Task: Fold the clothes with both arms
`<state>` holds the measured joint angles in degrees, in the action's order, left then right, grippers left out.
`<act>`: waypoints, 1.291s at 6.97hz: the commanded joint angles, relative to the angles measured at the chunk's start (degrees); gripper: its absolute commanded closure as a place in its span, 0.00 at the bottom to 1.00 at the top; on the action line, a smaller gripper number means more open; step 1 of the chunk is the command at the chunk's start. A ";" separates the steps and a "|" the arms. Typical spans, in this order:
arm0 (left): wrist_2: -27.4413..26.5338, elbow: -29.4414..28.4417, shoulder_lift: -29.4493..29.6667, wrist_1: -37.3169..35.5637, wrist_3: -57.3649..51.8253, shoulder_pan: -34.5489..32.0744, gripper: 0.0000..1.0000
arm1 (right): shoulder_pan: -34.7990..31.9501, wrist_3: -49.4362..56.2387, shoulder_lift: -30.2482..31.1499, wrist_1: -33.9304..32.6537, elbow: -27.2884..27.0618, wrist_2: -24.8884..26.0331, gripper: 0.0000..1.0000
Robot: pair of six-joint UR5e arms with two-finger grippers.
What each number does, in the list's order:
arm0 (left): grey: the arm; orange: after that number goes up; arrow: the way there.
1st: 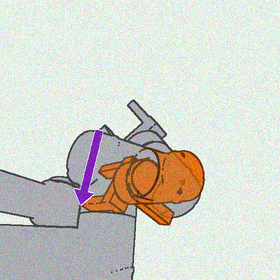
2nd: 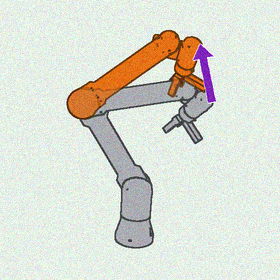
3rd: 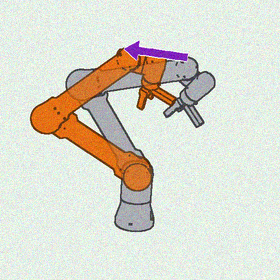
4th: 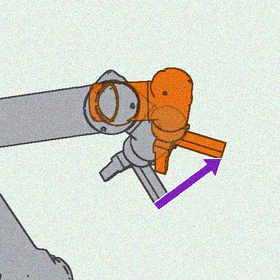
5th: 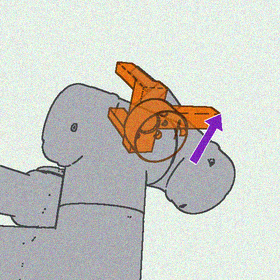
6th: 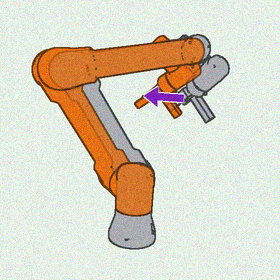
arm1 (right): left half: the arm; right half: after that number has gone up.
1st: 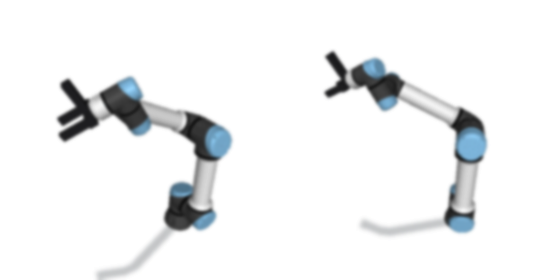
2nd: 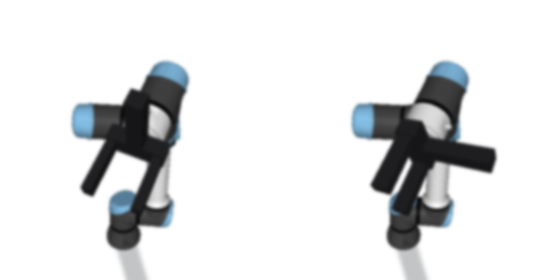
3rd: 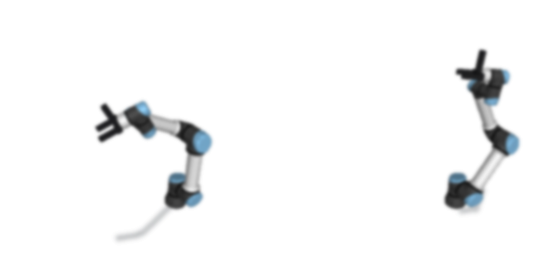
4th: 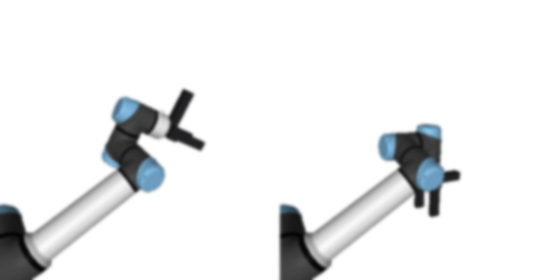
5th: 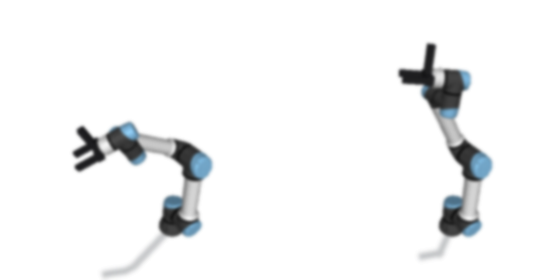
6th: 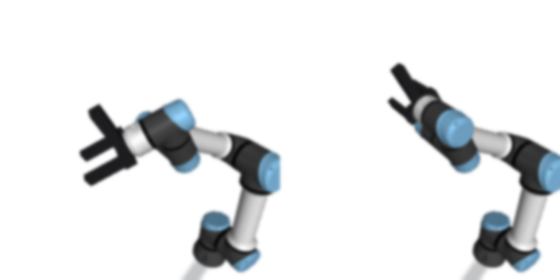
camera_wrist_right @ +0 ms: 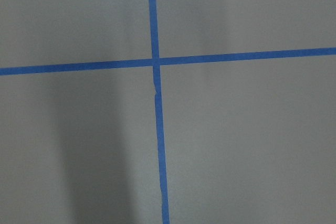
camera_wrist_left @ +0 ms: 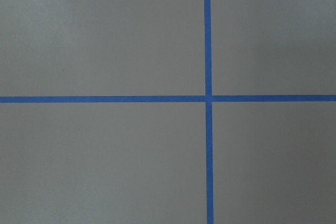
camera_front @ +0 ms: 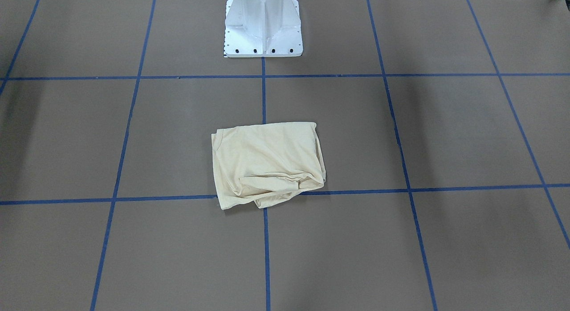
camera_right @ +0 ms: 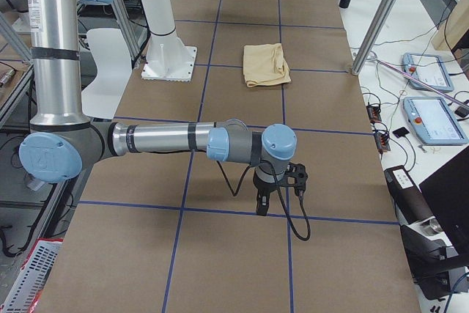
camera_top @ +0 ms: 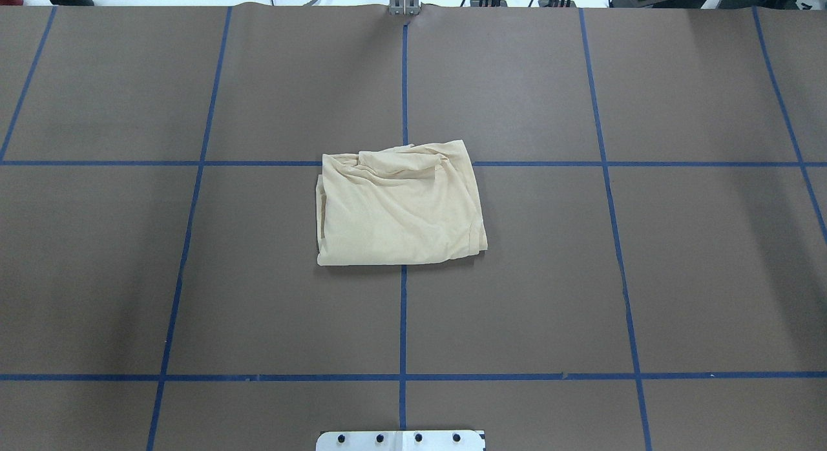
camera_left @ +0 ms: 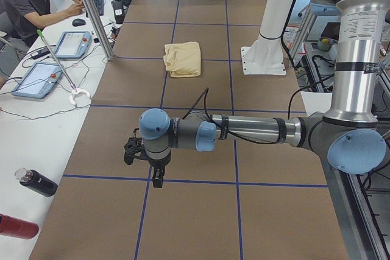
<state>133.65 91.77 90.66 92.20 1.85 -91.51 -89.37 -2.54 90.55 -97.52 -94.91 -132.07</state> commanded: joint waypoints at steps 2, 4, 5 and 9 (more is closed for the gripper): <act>0.03 -0.19 -0.05 0.00 0.09 0.01 0.00 | 0.07 -0.36 0.07 0.67 0.87 -0.12 0.00; 0.03 -0.01 -0.05 0.00 0.09 0.01 0.00 | 0.25 -0.44 -0.19 0.67 0.87 -0.12 0.00; 0.03 -0.01 -0.05 0.00 0.09 0.01 0.00 | 0.25 -0.44 -0.20 0.67 0.87 -0.12 0.00; 0.21 -0.01 -0.22 0.00 0.09 0.01 0.00 | 0.25 -0.53 -0.63 0.67 0.87 -0.12 0.00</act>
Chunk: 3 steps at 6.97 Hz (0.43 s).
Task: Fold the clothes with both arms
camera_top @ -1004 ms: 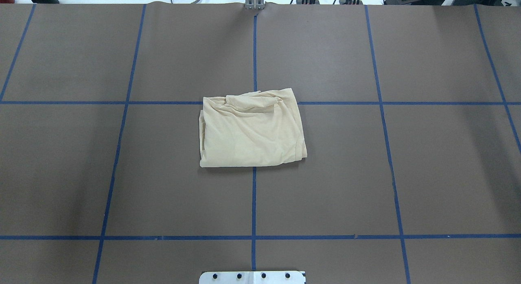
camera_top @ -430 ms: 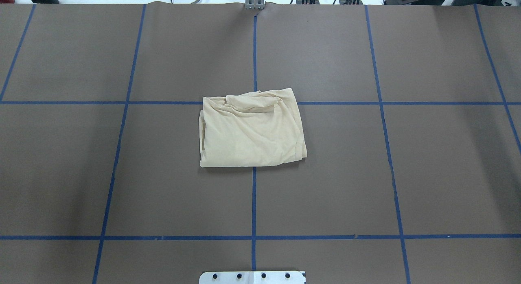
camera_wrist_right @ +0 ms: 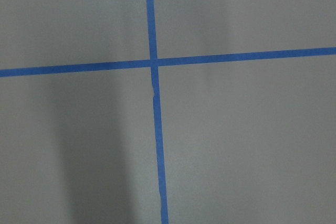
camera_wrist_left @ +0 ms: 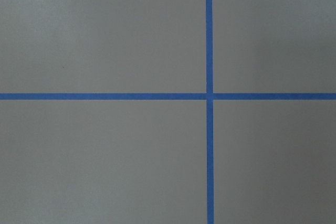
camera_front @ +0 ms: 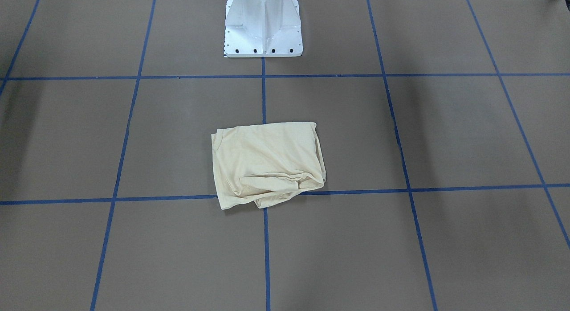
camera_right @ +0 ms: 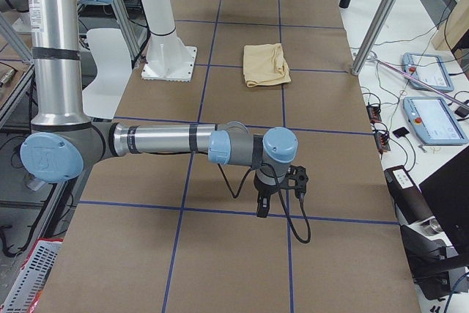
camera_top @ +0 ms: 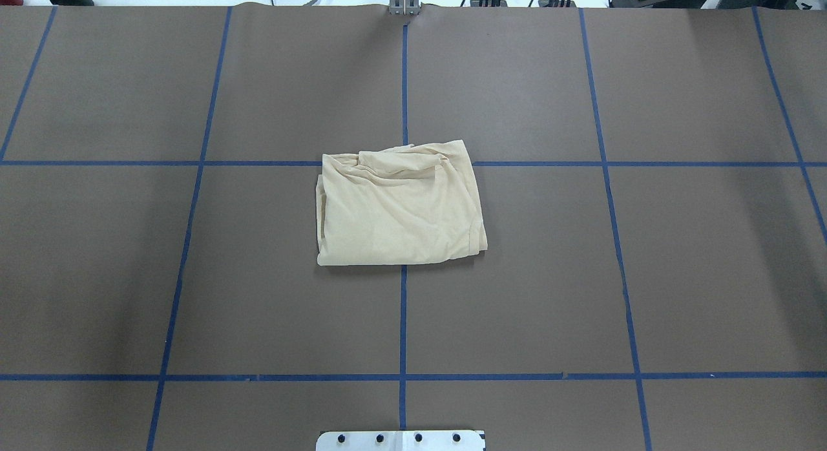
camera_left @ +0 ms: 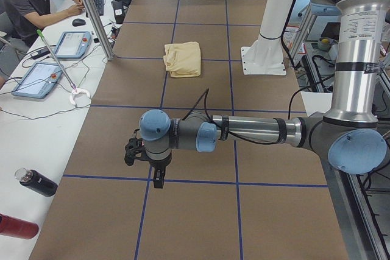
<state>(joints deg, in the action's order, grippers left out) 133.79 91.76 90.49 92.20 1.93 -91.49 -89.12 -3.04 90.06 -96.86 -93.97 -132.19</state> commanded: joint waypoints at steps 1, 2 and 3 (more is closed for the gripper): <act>0.16 0.09 -0.05 0.00 0.00 0.00 0.00 | 0.00 -0.03 -0.24 0.00 -0.25 0.00 0.00; 0.33 0.18 -0.05 0.00 0.00 0.00 0.00 | 0.00 -0.03 -0.24 0.00 -0.34 0.00 0.00; 0.33 0.44 -0.05 -0.09 0.09 0.00 0.00 | 0.00 -0.12 -0.24 0.00 -0.25 0.00 0.00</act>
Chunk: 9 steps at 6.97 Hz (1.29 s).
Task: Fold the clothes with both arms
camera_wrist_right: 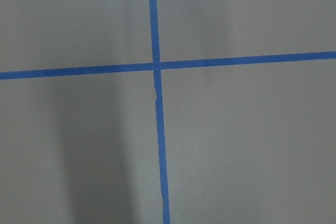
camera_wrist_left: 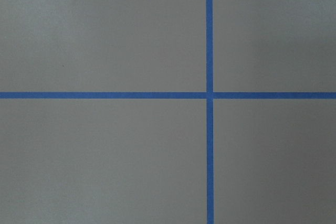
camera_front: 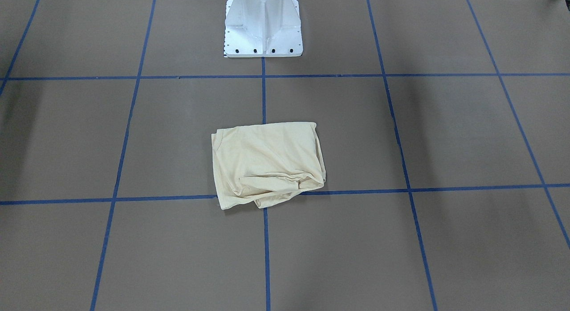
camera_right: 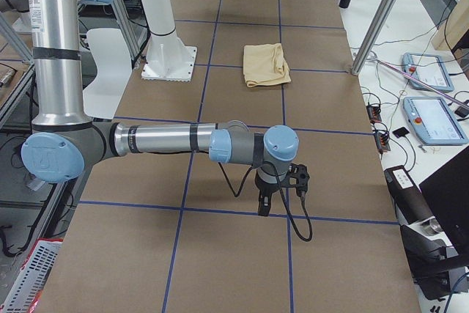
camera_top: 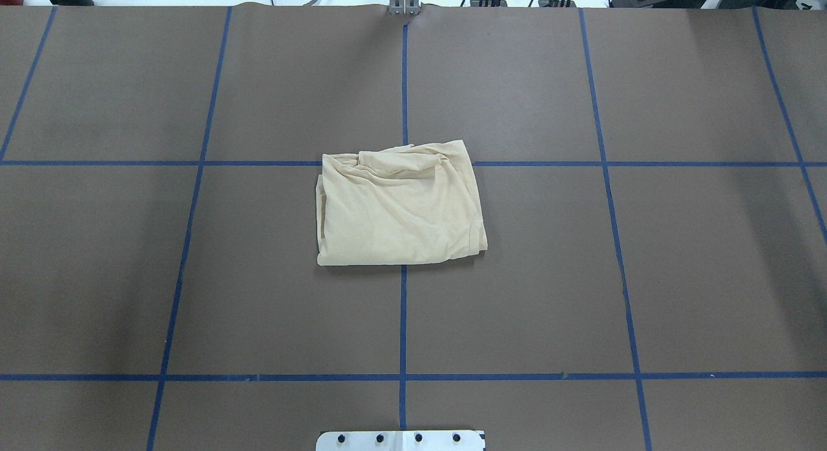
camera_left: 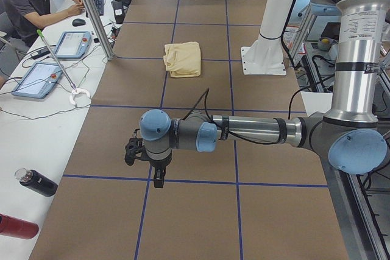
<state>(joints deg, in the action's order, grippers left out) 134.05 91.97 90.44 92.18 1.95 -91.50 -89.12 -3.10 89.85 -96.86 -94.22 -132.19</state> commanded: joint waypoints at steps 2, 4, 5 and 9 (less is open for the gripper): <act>0.16 0.06 0.00 -0.07 0.07 0.09 0.00 | 0.00 -0.24 -0.03 0.00 -0.87 -0.09 0.00; 0.25 -0.47 0.17 -0.07 0.07 0.18 0.00 | 0.00 -0.33 -0.46 0.00 -1.31 -0.09 0.00; 0.07 0.22 0.87 -0.24 0.07 0.18 0.00 | 0.00 -0.50 -1.08 0.00 -2.45 -0.09 0.00; -0.28 -0.56 2.72 -0.16 0.15 0.35 0.00 | 0.61 -0.42 -1.61 0.00 -3.51 0.00 0.00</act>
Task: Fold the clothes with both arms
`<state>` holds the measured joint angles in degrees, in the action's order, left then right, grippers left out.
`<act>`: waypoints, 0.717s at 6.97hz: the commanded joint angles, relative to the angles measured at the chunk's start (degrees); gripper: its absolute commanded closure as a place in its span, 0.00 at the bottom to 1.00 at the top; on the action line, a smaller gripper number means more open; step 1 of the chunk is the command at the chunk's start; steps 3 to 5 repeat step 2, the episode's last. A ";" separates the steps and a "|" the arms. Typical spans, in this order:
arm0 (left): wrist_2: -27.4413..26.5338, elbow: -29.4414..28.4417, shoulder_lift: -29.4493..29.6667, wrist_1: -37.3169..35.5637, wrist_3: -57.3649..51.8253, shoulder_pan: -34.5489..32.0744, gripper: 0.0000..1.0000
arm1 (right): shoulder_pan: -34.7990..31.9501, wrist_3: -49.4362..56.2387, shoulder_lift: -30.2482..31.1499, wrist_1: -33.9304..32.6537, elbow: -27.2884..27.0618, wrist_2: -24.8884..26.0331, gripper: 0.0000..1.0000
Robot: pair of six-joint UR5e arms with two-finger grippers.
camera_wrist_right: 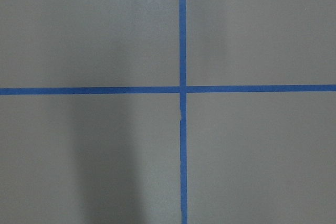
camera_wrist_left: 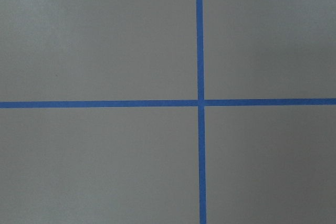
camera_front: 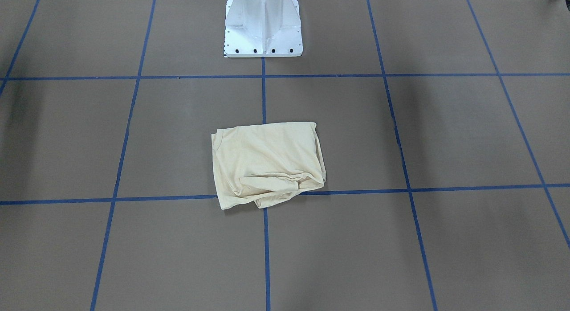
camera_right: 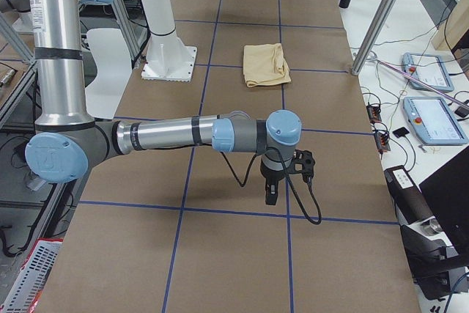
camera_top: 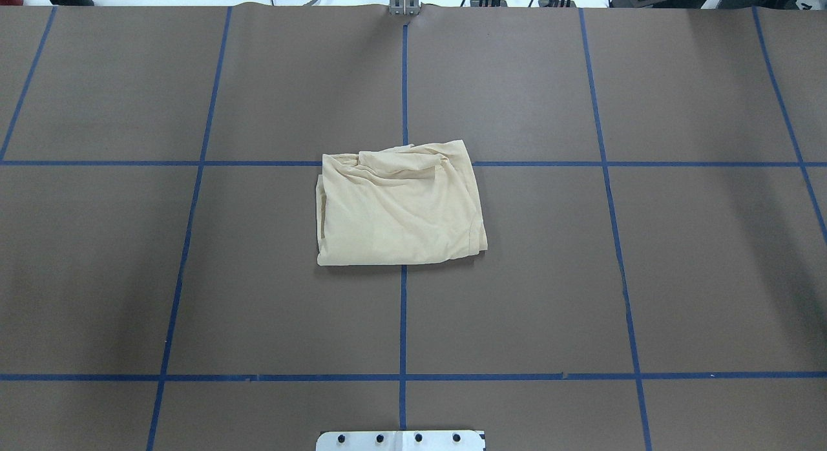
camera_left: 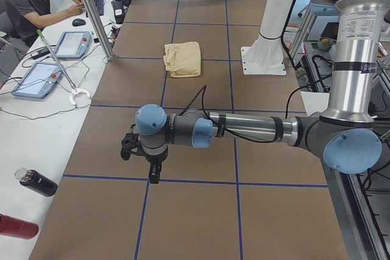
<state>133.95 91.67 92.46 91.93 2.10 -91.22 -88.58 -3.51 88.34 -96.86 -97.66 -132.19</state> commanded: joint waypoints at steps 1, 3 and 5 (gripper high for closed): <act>-0.27 -0.35 1.14 0.01 0.01 0.08 0.00 | 0.07 -0.10 -0.10 0.00 -0.86 0.00 0.00; -0.27 -0.09 1.14 0.01 0.01 -0.01 0.00 | 0.07 -0.10 -0.01 -0.09 -1.56 0.09 0.00; -0.27 -0.09 1.14 0.01 0.01 -0.01 0.00 | 0.07 -0.10 -0.01 -0.09 -1.56 0.09 0.00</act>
